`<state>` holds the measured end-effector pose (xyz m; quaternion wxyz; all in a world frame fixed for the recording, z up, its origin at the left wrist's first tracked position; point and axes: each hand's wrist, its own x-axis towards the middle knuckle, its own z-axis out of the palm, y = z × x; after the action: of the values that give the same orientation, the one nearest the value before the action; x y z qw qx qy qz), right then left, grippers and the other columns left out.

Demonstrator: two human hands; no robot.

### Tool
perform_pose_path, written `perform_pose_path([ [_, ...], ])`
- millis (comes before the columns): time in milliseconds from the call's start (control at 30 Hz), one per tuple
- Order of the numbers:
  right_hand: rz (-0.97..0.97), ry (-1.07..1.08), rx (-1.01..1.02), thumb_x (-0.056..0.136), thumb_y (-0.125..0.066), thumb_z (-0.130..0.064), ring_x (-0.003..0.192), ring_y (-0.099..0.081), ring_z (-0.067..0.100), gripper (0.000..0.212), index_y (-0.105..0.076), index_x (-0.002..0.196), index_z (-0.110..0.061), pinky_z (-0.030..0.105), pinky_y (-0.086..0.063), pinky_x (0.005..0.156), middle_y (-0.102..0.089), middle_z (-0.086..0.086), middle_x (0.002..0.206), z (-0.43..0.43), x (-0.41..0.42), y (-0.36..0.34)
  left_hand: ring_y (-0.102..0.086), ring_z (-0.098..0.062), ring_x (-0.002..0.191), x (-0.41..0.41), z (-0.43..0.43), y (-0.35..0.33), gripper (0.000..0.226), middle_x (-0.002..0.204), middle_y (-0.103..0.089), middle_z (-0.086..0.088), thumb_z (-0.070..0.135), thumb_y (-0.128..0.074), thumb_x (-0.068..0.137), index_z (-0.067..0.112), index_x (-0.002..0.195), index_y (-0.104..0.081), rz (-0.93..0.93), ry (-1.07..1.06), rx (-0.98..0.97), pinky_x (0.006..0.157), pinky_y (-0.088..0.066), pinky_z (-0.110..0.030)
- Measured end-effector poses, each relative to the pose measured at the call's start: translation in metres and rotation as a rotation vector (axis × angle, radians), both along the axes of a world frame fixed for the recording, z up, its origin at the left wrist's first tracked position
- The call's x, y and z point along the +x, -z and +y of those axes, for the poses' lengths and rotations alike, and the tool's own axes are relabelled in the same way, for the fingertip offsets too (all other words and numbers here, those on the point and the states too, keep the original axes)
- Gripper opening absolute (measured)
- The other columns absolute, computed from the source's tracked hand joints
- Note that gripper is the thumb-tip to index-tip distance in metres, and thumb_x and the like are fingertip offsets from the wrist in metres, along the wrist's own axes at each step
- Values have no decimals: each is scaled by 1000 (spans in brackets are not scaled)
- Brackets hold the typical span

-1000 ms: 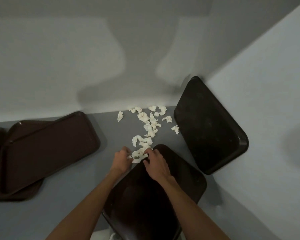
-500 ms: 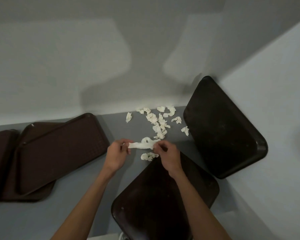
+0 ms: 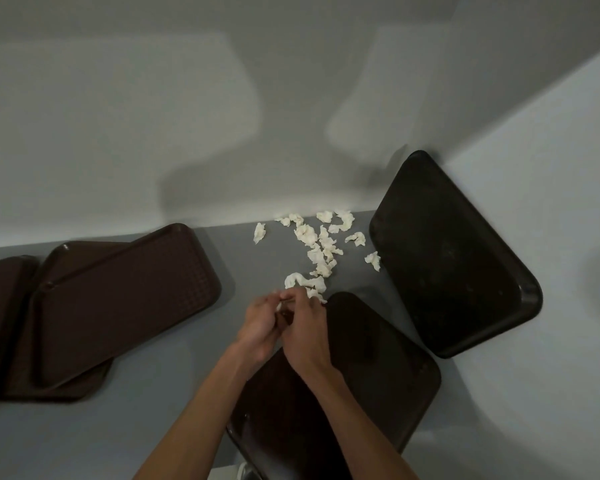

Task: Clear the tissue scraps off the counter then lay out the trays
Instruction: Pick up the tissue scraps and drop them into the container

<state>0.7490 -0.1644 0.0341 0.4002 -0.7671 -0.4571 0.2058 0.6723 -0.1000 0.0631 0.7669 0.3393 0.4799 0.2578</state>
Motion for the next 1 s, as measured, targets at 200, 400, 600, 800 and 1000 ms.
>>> perform_pose_path([
  [200,291,-98,76,96,-68,-4,93,-71,-6,23,-54,108,-18,10,-51,77,-76,-12,98,-11,8,-3,-60,-12,47,-17,18,13,33,63,-55,-9,2,-31,109,3,94,-60,255,-108,165,49,-48,-24],
  [400,-82,14,-114,98,-69,-14,99,-69,9,14,-61,105,-25,27,-62,81,-69,-5,105,-1,56,34,-24,-14,47,-39,28,18,45,54,-28,6,42,-40,104,28,62,-32,412,-148,186,51,-21,-30],
  [600,-517,-268,-284,102,-61,-36,123,-54,33,36,-58,136,-25,42,-52,96,-59,11,132,18,52,70,-30,-14,52,-49,13,13,38,53,-34,8,32,-46,95,27,59,-37,476,-59,250,54,-25,-34],
  [800,-569,-414,-301,101,-59,-4,125,-54,30,36,-57,136,-15,36,-53,96,-60,13,129,30,26,83,-50,-17,74,-68,-7,21,20,84,-56,2,18,-48,99,16,86,-63,610,99,261,69,-41,-34],
  [1000,-596,-402,-285,101,-50,2,120,-58,32,27,-60,125,-4,37,-53,96,-64,19,125,37,16,85,-55,-13,74,-91,-24,27,43,91,-64,7,0,-31,104,20,86,-64,687,147,401,59,-43,-21],
])
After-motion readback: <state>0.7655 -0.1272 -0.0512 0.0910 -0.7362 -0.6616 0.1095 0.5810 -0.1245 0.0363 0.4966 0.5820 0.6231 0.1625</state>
